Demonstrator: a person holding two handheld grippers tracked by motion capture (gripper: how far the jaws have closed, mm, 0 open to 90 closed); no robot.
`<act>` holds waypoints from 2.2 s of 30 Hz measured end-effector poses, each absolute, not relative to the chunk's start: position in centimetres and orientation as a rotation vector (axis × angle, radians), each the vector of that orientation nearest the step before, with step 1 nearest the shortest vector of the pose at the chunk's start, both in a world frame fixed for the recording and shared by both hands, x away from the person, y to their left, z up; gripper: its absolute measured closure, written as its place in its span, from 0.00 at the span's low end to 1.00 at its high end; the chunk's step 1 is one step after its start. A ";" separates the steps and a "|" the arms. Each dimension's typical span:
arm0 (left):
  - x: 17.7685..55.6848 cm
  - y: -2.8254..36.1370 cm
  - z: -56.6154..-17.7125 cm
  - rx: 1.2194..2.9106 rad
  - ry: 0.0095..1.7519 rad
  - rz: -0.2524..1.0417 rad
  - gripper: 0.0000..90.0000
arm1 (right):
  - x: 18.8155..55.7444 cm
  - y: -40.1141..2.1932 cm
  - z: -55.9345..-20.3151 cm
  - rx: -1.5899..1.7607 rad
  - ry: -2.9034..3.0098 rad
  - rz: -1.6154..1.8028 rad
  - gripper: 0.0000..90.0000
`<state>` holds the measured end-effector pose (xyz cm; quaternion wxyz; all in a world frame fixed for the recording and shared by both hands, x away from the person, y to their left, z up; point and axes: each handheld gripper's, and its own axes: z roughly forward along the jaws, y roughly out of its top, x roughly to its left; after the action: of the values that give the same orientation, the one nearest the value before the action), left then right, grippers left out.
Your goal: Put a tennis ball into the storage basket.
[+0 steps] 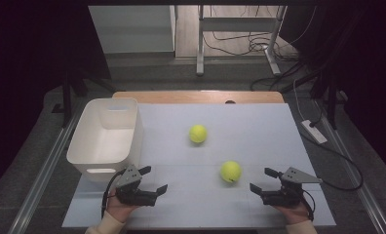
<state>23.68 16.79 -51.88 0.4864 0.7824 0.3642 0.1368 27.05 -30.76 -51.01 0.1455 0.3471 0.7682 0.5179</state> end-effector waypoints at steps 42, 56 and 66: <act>26.8 10.8 -49.0 1.994 0.773 0.242 0.11 | 27.0 -30.8 -50.9 0.965 2.206 1.529 0.14; 28.6 10.1 -48.3 1.987 0.794 0.232 0.11 | 27.1 -30.7 -51.1 0.974 2.208 1.528 0.14; 29.7 9.1 -47.4 1.991 0.805 0.255 0.11 | 27.1 -30.8 -51.1 0.978 2.207 1.529 0.14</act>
<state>29.69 9.15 -47.45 0.4702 0.8125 0.3284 0.1041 27.07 -30.77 -51.08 0.1415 0.3389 0.7646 0.5297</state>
